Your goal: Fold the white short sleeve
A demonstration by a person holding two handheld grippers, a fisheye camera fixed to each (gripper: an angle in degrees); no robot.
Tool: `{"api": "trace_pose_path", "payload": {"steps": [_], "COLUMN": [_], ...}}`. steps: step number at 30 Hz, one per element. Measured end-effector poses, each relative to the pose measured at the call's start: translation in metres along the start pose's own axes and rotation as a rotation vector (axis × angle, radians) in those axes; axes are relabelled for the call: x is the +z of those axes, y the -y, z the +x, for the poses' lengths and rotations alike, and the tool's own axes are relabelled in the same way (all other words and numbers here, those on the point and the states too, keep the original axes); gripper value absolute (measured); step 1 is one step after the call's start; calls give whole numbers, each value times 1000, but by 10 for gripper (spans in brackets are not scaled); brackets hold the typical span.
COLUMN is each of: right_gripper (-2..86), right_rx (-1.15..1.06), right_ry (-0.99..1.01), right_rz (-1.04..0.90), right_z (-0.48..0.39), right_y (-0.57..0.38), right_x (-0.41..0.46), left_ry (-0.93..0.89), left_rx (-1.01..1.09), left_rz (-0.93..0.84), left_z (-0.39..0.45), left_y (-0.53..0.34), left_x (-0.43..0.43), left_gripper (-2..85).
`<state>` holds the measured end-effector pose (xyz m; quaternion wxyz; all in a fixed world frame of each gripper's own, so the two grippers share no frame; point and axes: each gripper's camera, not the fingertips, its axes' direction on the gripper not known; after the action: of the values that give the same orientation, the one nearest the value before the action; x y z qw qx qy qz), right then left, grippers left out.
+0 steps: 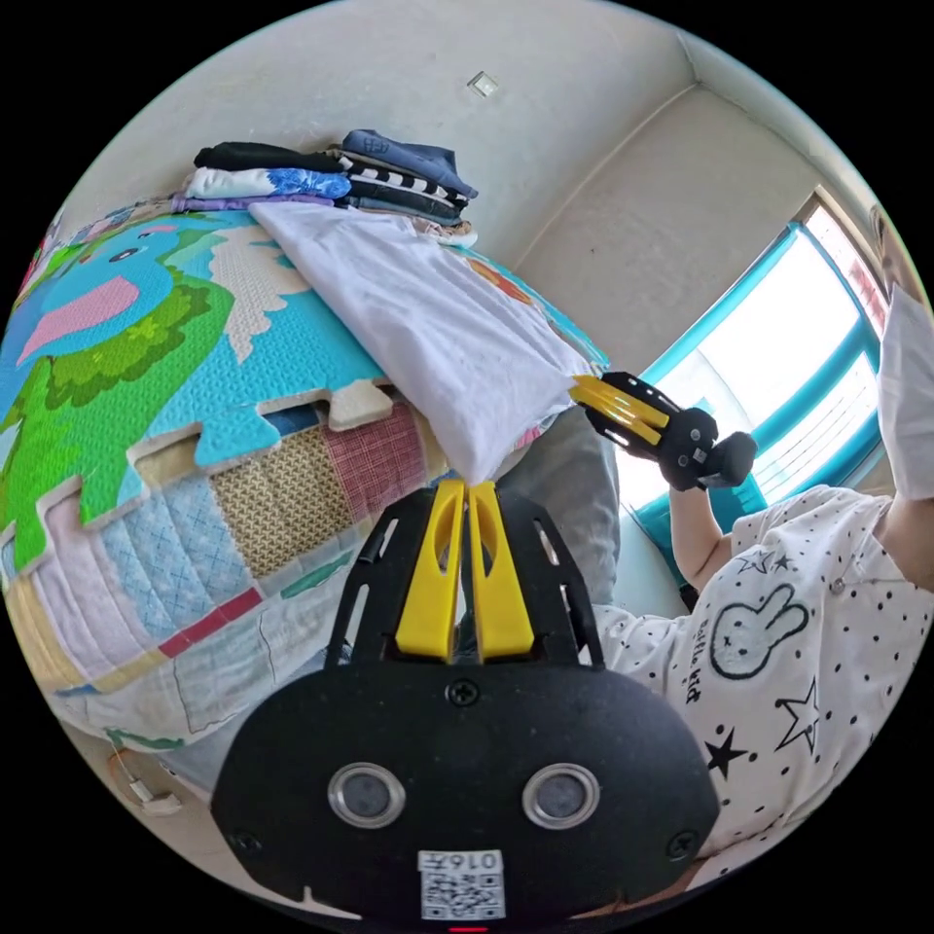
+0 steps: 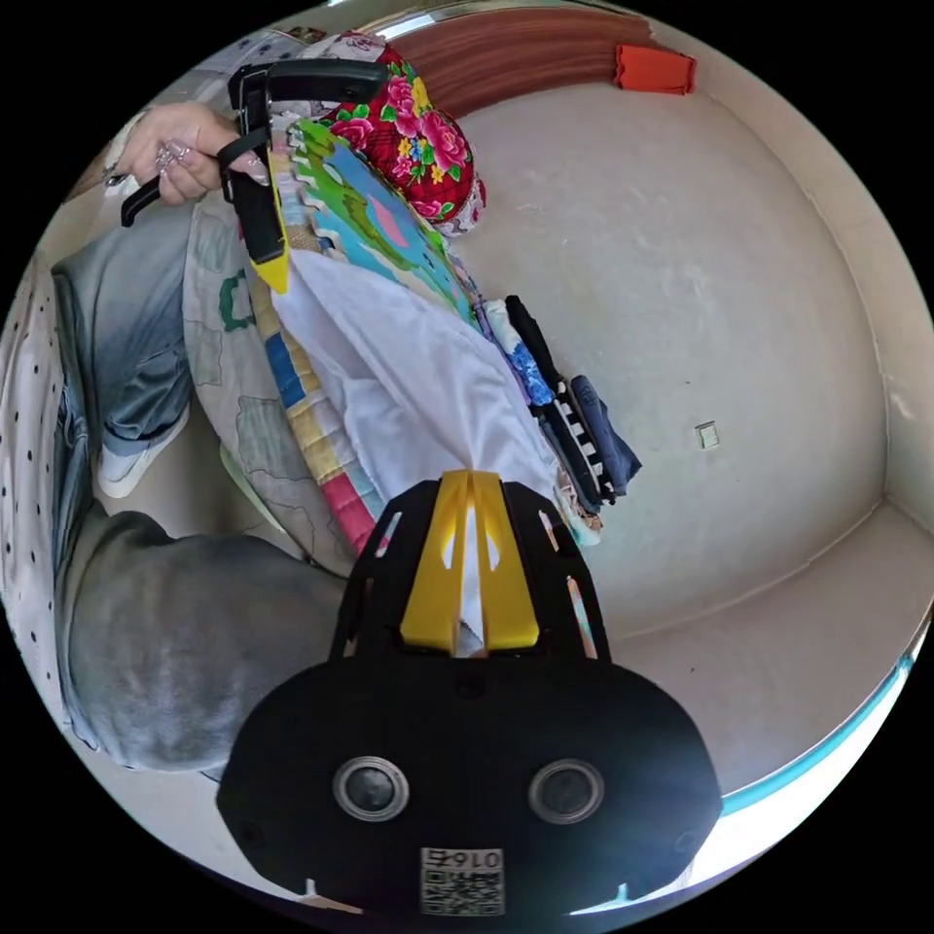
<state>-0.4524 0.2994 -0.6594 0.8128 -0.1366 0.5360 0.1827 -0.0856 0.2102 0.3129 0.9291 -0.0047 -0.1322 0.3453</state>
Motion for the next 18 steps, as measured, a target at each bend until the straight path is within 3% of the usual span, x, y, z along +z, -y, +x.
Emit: {"api": "trace_pose_path", "payload": {"steps": [4, 13, 18], "right_gripper": [0, 67, 87], "right_rx": [-124, 28, 147], "right_ry": [-95, 90, 8], "right_rz": [-37, -9, -95], "right_z": [-6, 73, 137], "right_y": [-17, -76, -140], "right_x": [10, 9, 22], "left_ry": [-60, -121, -134], "left_rx": [-37, -82, -67], "left_rz": [26, 24, 5], "left_z": [-10, -33, -38], "left_y": [-3, -4, 2], "left_x": [-3, -9, -14], "left_gripper": [-10, -10, -10]}}
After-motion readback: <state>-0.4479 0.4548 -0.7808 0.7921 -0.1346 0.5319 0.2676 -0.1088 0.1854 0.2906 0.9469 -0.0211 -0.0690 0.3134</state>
